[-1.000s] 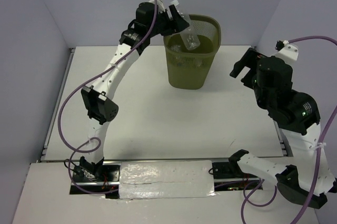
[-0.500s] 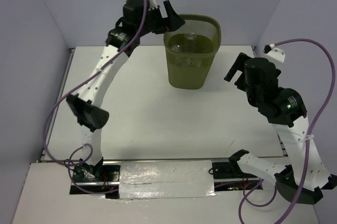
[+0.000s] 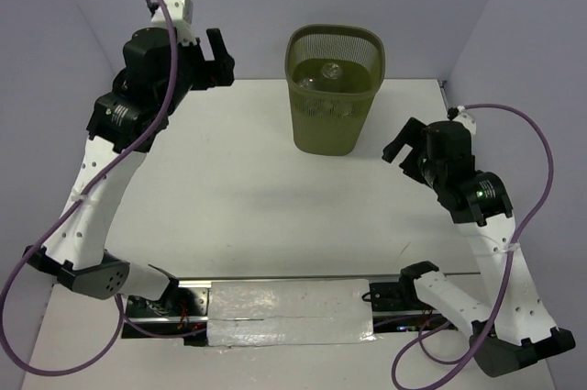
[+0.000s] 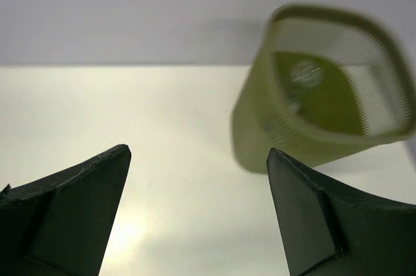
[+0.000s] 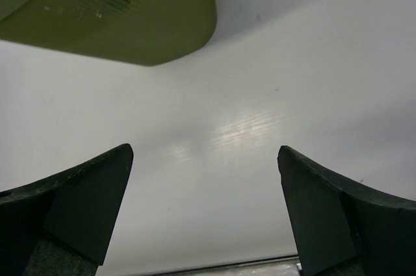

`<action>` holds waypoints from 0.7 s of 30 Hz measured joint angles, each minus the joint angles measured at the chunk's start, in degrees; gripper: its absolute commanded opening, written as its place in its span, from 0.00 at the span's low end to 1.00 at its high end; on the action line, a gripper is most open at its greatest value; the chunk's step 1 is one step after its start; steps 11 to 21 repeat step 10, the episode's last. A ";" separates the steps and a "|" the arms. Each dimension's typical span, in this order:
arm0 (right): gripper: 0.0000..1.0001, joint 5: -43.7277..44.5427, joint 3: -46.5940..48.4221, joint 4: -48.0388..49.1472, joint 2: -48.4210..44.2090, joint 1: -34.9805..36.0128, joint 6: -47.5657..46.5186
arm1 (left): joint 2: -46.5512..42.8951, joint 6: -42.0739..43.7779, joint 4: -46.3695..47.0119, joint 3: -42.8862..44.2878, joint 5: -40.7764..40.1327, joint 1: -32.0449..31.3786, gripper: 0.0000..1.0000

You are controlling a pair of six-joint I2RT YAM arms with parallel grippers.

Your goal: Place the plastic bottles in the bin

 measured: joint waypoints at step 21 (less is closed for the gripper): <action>1.00 -7.23 -5.14 3.82 -0.98 -0.98 1.97 | 0.28 0.42 -5.46 -9.05 -4.11 3.74 0.99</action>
